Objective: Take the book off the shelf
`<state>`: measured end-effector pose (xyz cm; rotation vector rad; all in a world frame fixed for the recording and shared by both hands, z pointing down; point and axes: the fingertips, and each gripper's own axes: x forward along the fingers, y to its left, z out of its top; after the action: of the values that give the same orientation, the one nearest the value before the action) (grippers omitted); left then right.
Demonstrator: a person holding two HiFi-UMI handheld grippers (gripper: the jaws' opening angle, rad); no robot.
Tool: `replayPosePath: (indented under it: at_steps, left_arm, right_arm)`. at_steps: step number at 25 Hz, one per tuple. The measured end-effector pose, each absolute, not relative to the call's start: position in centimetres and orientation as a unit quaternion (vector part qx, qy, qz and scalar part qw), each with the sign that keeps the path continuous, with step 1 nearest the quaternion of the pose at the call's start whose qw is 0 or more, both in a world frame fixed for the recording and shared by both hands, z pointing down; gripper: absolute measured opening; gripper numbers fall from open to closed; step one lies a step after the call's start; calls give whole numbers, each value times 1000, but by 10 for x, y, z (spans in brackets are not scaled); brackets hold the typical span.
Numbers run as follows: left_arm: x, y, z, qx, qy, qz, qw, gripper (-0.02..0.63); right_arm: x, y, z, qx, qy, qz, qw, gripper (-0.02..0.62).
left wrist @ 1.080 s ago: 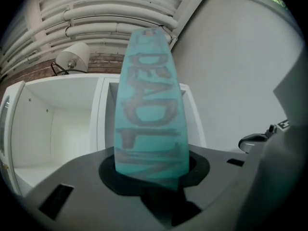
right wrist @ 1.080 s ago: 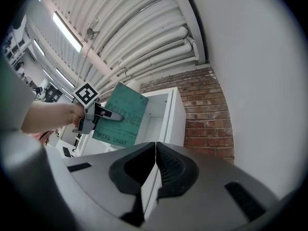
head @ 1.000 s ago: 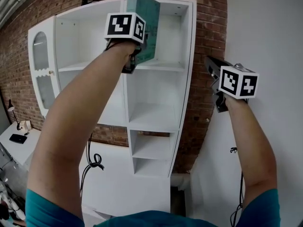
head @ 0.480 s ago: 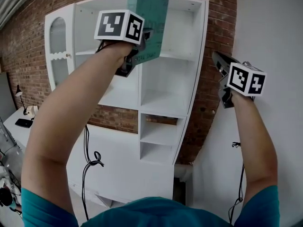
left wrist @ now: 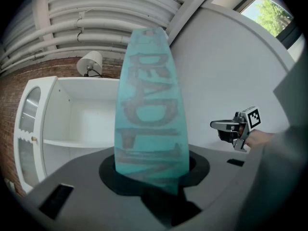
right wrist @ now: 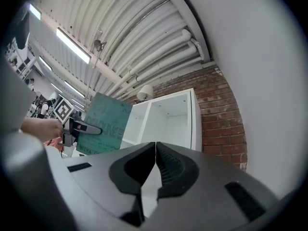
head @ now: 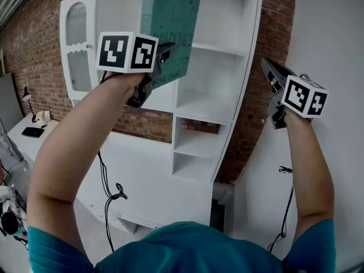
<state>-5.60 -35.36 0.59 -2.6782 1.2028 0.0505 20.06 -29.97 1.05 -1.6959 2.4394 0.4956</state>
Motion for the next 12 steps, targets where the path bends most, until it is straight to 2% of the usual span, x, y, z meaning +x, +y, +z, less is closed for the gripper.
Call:
replayPosePath:
  at_steps: [12]
  left_arm:
    - [-87,-352,127,-908,411,16,80,163]
  right_arm:
    - [185,-307,71,-532,833,139,67,23]
